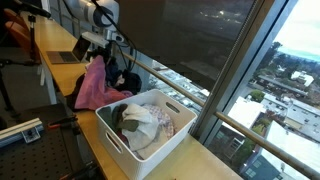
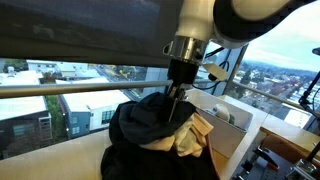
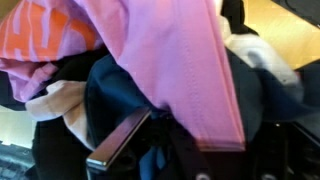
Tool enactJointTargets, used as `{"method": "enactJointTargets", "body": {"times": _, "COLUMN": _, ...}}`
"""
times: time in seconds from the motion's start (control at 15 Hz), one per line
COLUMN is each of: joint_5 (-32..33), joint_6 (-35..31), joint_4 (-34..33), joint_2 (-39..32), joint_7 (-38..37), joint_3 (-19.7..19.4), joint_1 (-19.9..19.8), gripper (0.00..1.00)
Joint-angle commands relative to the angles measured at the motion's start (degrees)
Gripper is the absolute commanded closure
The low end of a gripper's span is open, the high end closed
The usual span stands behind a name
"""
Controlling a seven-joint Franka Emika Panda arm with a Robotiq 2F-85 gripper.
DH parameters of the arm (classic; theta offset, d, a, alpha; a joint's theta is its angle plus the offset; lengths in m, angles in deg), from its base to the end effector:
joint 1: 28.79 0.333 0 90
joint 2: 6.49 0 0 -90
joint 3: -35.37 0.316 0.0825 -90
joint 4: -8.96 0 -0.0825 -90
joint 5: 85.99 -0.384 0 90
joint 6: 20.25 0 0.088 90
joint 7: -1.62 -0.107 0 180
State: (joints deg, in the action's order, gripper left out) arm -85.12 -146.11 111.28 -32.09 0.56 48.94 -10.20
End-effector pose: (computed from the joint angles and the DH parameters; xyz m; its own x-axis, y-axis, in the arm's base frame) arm 0.5560 0.3347 0.3085 0.8616 0.5069 -0.0257 0.5031 -0.8597 -0.0889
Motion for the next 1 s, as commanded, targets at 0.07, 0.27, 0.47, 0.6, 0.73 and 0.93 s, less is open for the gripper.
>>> {"method": "enactJointTargets", "body": {"times": 0.07, "joint_5": -3.93, "joint_6": 4.52, "joint_4": -3.31, "joint_2": 2.58, "joint_7": 4.10, "joint_3": -1.97, "joint_1": -6.80, "gripper": 1.00}}
{"method": "enactJointTargets", "body": {"times": 0.27, "joint_5": -3.99, "joint_6": 5.24, "joint_4": -3.76, "joint_2": 2.86, "joint_7": 5.91, "joint_3": -4.42, "joint_1": -10.96, "gripper": 1.00}}
{"method": "enactJointTargets", "body": {"times": 0.47, "joint_5": -3.52, "joint_6": 3.31, "joint_4": -1.21, "joint_2": 1.43, "joint_7": 6.51, "joint_3": -6.00, "joint_1": -13.23, "gripper": 1.00}}
{"method": "enactJointTargets", "body": {"times": 0.6, "joint_5": -3.43, "joint_6": 2.02, "joint_4": 0.86, "joint_2": 0.29, "joint_7": 6.28, "joint_3": -6.40, "joint_1": -13.69, "gripper": 1.00}}
{"method": "enactJointTargets", "body": {"times": 0.73, "joint_5": -2.59, "joint_6": -0.04, "joint_4": 2.85, "joint_2": -0.92, "joint_7": 5.76, "joint_3": -6.53, "joint_1": -13.21, "gripper": 1.00}}
{"method": "enactJointTargets", "body": {"times": 0.93, "joint_5": -1.59, "joint_6": -2.47, "joint_4": 4.64, "joint_2": -2.24, "joint_7": 5.14, "joint_3": -6.21, "joint_1": -11.72, "gripper": 1.00}}
